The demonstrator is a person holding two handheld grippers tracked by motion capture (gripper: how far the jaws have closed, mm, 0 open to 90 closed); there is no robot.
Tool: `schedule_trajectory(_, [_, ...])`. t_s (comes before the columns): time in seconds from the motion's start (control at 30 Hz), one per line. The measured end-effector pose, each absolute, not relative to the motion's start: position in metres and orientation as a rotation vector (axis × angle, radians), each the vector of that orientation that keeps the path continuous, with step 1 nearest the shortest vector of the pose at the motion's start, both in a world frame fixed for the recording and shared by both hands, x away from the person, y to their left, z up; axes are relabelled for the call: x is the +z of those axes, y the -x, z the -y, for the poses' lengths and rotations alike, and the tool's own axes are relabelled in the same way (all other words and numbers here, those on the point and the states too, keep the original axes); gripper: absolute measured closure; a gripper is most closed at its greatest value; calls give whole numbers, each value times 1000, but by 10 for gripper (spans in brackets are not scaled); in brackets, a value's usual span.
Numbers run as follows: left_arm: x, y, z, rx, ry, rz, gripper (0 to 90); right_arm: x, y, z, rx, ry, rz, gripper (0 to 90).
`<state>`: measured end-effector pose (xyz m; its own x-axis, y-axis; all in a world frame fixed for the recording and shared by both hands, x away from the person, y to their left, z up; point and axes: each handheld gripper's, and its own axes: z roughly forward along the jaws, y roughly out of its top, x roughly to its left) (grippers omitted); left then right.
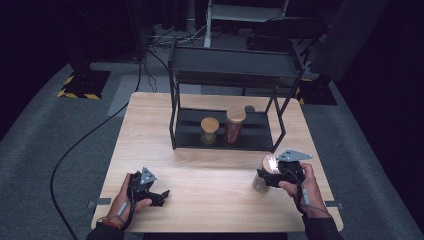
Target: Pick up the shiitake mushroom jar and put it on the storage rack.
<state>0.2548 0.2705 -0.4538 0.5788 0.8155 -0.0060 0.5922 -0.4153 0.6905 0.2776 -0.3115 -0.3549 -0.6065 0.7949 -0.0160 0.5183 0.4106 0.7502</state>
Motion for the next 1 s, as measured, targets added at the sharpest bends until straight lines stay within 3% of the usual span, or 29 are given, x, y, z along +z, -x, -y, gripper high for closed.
schedule_trajectory(1.0, [-454, -255, -270, 440, -2154, -1116, 2, -350, -279, 312, 1013, -1127, -2303, 248])
